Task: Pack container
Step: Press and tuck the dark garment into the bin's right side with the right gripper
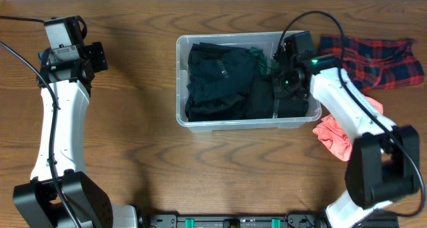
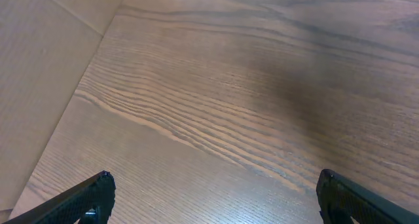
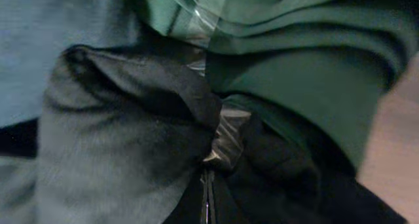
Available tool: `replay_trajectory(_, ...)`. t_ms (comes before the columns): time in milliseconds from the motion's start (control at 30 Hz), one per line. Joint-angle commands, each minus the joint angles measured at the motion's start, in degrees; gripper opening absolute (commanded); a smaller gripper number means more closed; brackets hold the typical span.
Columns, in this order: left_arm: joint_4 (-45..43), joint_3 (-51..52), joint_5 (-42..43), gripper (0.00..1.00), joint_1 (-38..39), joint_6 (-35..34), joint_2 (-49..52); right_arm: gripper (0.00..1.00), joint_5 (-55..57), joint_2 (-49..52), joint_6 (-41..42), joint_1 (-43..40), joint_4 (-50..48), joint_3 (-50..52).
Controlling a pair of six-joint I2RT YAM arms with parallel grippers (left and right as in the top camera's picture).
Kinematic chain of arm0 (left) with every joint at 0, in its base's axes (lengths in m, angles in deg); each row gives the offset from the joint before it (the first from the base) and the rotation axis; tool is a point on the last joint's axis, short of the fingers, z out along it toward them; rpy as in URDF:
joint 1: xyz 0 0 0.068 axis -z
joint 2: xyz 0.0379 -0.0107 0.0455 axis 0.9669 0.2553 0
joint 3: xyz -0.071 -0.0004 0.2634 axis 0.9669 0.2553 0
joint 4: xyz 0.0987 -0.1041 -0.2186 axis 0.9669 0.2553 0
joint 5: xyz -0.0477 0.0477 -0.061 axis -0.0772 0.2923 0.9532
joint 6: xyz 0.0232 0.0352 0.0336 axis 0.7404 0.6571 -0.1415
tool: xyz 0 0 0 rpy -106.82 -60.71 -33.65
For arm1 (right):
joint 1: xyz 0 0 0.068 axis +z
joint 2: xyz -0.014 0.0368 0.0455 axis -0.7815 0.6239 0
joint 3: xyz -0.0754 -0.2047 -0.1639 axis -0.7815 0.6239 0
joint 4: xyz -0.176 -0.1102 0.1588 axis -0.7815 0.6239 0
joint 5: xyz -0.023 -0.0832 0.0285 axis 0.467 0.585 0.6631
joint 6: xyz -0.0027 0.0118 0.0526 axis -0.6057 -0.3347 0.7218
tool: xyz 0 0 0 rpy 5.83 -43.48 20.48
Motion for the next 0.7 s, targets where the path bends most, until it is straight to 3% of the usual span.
replay_trajectory(0, 0.2, -0.1, -0.7, 0.98, -0.1, -0.5, 0.2, 0.01, 2.3, 4.7, 0.5, 0.3, -0.4, -0.5)
replay_trajectory(267, 0.2, -0.1, -0.7, 0.98, -0.1, -0.5, 0.2, 0.01, 1.7, 11.3, 0.5, 0.3, 0.3, -0.5)
replay_trajectory(667, 0.2, -0.1, -0.7, 0.98, -0.1, -0.5, 0.2, 0.02, 1.9, -2.8, -4.3, 0.3, 4.3, -3.1)
